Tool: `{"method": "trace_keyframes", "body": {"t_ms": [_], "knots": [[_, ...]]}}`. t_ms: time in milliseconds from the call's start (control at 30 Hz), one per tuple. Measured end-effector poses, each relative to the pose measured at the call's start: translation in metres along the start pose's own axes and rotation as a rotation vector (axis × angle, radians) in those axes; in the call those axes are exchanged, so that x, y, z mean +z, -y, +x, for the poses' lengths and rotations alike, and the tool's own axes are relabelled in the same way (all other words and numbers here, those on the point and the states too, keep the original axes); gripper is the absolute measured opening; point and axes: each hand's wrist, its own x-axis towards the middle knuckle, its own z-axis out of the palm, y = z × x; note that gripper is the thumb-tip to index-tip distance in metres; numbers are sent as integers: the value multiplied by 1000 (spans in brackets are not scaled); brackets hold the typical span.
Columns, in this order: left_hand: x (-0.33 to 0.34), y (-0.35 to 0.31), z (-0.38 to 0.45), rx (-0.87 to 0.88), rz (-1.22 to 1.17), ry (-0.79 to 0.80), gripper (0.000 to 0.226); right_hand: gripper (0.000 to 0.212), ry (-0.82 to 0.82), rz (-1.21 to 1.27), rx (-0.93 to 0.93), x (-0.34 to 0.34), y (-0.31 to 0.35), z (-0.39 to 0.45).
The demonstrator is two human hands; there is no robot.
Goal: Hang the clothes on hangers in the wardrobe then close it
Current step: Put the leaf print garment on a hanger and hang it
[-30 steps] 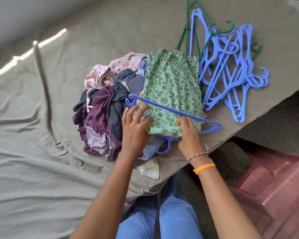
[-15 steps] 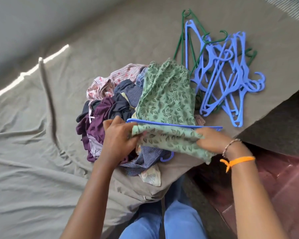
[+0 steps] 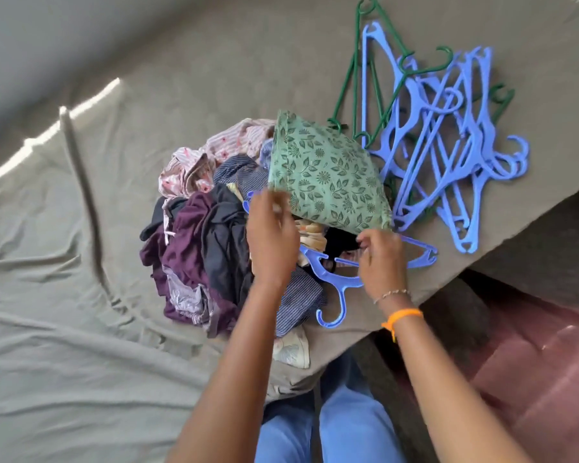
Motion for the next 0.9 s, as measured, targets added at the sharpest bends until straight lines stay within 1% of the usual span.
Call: {"method": "trace_keyframes", "body": {"t_ms": [67,133,200,267,367,433,467,533,600,633,700,733,800,833,867,900], "knots": [[6,22,-33,-225,-48,92,16,51,218,-135,-16,29,-11,-23],[9,35,-50,-379,-88,157,19,65,317,-287,0,41,-14,-29],[8,41,-54,-440,-130,183,19,69,420,-385,-20,41,-13,-26],[4,45,-54,-492,-182,202,20,66,529,-390,-15,36,-15,-24],[-4,53,-54,-569,-255,227,27,72,559,-320,-38,21,-13,-32],[-12,55,-54,-584,-295,246,32,77,567,-284,-99,9,-8,-43],[-17,54,-54,-583,-321,275,34,77,526,-251,-134,1,-4,-46],[-28,50,-55,-567,-364,357,36,69,359,-99,-173,-19,10,-44],[-39,40,-57,-545,-403,408,37,47,148,117,-178,-46,35,-36],[-45,32,-58,-523,-415,423,37,35,12,197,-185,-62,50,-33],[-57,12,-62,-455,-430,449,33,23,-225,315,-105,-93,77,-28],[-63,2,-65,-410,-440,461,31,21,-289,369,-37,-110,89,-27],[-73,-20,-73,-296,-441,486,32,22,-338,478,84,-139,106,-29],[-78,-29,-77,-227,-436,496,33,17,-338,554,109,-155,115,-33],[-81,-38,-81,-157,-425,506,33,17,-334,638,117,-172,126,-39],[-84,-47,-86,-81,-403,513,30,22,-329,727,117,-188,136,-46]]}}
